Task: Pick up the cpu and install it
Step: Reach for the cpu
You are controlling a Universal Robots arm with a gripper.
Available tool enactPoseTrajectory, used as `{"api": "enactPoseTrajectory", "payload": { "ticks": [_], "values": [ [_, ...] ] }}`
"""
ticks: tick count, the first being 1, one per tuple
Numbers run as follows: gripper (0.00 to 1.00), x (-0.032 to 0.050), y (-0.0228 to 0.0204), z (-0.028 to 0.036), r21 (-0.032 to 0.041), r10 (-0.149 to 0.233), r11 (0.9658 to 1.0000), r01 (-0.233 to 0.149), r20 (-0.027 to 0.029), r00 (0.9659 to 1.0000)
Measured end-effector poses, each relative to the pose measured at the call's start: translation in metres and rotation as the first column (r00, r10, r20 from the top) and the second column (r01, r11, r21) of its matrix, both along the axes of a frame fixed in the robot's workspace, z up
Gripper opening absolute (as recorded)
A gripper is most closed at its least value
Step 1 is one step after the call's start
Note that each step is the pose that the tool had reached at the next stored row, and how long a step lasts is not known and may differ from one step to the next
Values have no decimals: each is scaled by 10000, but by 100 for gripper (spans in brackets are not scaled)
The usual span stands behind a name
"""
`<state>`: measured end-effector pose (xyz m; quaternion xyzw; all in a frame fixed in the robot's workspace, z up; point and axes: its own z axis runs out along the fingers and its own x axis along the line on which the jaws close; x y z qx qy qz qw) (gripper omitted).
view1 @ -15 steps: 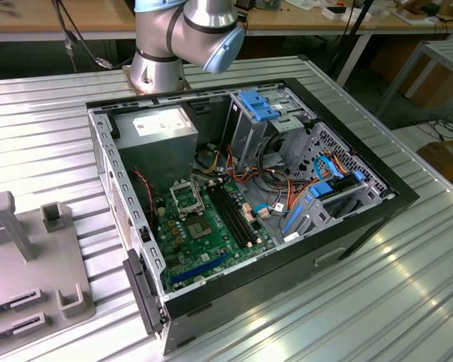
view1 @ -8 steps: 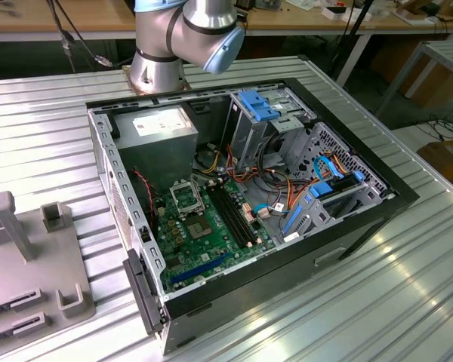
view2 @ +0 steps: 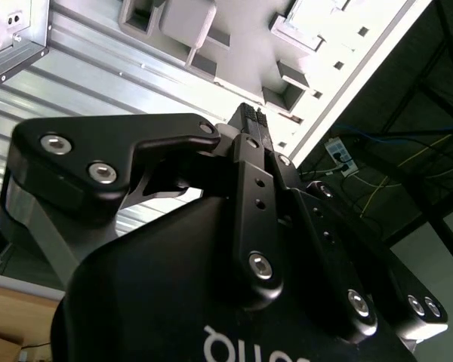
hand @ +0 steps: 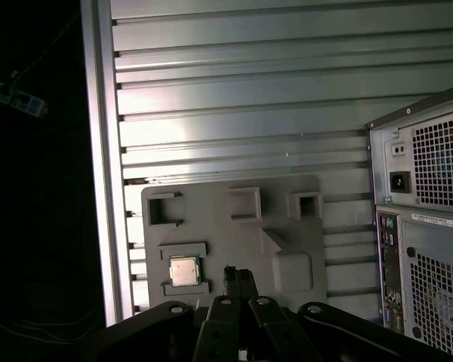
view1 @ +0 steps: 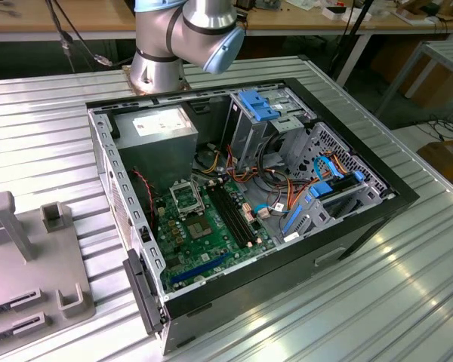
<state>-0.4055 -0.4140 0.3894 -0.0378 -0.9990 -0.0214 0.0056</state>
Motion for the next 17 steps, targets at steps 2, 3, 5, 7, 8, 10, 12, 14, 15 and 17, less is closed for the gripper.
{"api": "enactPoseTrajectory", "payload": {
  "ticks": [2,3,5,7,8,10,12,14,15,17],
  "values": [
    [11,-1,0,0,0,1,10000,-1,0,10000],
    [11,-3,0,0,0,0,10000,0,0,10000],
    [11,-11,0,0,0,-1,10000,1,0,10000],
    [11,-26,0,0,0,1,10000,-1,0,10000],
    [11,-35,0,0,0,0,10000,0,-1,10000],
    [11,-56,0,0,0,-1,10000,1,0,10000],
    [11,-82,0,0,0,0,10000,0,0,10000],
    [11,-119,0,0,0,0,10000,0,0,10000],
    [11,-139,0,0,0,-1,10000,1,0,10000],
    [11,-169,0,0,0,0,10000,0,-1,10000]
  ]
}}
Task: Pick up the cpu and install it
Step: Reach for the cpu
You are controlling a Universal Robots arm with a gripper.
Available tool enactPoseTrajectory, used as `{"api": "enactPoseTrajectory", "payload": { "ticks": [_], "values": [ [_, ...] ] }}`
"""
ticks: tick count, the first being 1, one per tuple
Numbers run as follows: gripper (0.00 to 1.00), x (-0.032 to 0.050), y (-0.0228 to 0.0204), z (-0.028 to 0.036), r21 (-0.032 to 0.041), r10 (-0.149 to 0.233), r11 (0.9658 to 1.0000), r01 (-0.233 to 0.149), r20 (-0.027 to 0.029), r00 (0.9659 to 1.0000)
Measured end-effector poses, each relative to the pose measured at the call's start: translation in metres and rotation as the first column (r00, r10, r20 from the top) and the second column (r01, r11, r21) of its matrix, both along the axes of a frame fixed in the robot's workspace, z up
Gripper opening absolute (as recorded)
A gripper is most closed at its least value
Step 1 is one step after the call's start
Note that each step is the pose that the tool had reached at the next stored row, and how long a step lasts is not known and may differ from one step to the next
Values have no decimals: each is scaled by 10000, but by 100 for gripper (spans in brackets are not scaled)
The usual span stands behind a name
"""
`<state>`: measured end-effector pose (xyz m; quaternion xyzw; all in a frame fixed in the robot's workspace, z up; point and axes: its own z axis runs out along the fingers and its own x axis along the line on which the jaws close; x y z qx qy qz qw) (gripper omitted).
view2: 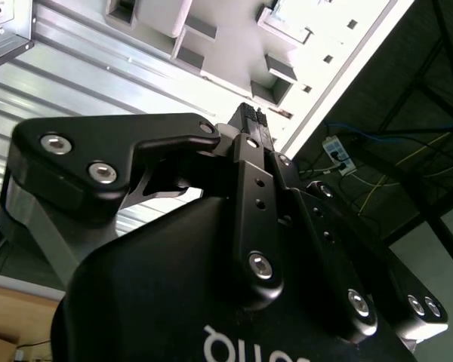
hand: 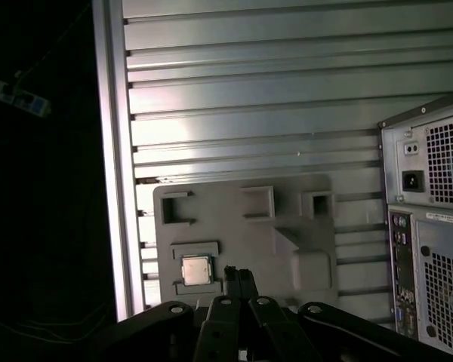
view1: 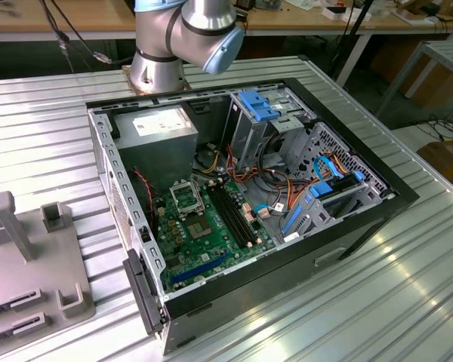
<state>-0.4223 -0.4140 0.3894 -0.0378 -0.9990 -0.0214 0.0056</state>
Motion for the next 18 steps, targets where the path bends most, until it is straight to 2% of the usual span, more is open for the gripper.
{"api": "enactPoseTrajectory", "payload": {
  "ticks": [12,14,18],
  "values": [
    [11,-247,0,-1,0,-1,10000,1,0,10000],
    [11,-332,-13,-3,0,0,10000,0,0,10000],
    [11,-399,-104,-15,1,0,10000,0,1,10000]
  ]
}}
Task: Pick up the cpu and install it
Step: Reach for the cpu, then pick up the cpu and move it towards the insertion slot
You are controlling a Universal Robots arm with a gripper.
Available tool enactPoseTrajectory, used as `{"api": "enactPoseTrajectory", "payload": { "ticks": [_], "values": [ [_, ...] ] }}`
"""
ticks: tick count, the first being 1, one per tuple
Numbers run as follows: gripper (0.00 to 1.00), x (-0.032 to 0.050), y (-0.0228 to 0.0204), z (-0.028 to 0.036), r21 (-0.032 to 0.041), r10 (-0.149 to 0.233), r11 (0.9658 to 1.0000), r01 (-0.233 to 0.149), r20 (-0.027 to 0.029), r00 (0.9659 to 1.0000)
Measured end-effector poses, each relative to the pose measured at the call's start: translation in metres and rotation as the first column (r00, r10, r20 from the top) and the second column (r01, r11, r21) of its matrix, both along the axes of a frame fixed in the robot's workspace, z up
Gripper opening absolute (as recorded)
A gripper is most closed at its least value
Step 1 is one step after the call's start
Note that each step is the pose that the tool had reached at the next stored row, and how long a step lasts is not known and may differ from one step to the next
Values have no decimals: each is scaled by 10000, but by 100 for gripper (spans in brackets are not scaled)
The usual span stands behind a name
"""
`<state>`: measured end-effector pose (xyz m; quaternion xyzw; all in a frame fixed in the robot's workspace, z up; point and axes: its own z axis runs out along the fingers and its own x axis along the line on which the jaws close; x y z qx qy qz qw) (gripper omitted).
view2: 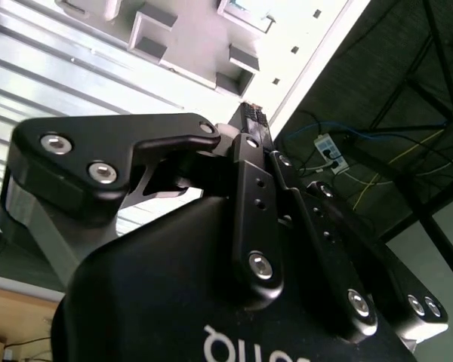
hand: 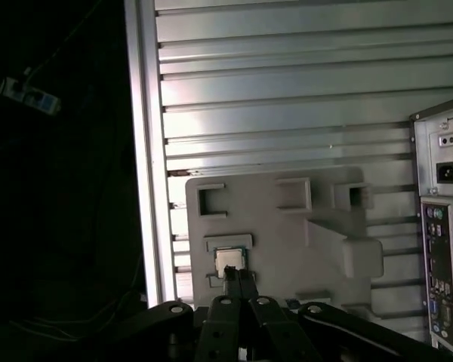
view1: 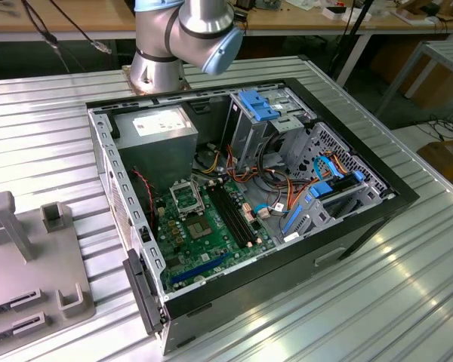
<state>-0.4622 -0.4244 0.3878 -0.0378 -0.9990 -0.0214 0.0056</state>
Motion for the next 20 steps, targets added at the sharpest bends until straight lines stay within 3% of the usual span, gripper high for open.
{"api": "enactPoseTrajectory", "payload": {
  "ticks": [7,20],
  "values": [
    [11,-94,-113,-10,-1,-1,10000,1,0,10000],
    [11,-101,-115,-10,-1,0,10000,0,0,10000]
  ]
}}
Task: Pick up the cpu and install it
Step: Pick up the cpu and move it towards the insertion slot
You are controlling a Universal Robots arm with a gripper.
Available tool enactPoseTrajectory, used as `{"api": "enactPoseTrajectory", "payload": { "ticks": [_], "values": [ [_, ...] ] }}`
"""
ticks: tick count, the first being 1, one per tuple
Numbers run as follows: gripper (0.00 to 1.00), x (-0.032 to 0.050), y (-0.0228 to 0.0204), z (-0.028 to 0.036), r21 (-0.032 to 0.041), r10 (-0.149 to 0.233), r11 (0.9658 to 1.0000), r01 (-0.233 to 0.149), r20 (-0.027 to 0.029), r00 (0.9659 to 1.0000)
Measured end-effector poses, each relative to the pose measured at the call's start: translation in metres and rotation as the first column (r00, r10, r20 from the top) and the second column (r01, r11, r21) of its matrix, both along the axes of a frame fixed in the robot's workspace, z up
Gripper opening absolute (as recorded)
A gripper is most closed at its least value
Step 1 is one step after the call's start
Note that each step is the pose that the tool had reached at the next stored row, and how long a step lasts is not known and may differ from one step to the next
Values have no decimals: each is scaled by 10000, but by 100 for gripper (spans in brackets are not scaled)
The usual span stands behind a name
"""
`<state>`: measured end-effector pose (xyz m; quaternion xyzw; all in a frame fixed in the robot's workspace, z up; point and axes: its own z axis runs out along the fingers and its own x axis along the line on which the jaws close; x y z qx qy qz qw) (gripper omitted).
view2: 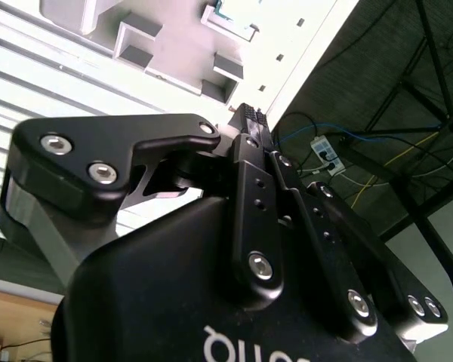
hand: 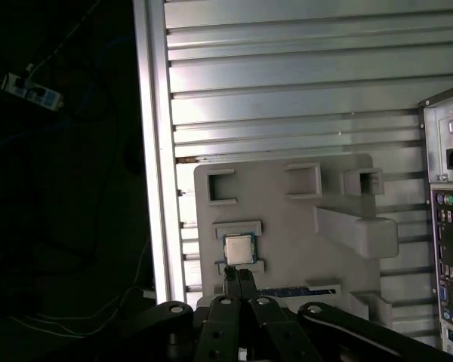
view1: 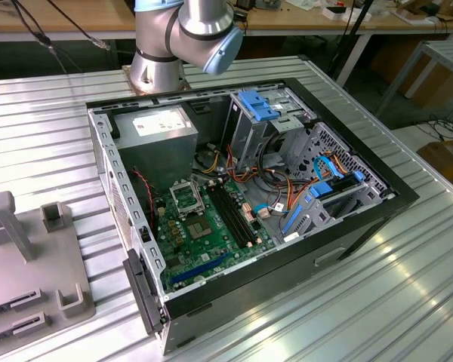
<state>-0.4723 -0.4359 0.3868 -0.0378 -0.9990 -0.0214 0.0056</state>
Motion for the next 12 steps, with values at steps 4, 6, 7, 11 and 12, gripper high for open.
{"api": "enactPoseTrajectory", "payload": {
  "ticks": [4,6,7,11,12],
  "values": [
    [16,-3,0,0,0,0,10000,0,1,10000],
    [24,-4,0,0,0,0,10000,0,1,10000],
    [25,-4,0,0,0,0,10000,0,0,10000],
    [43,-5,0,0,0,0,10000,0,1,10000],
    [43,-5,0,0,0,0,10000,0,1,10000]
  ]
}}
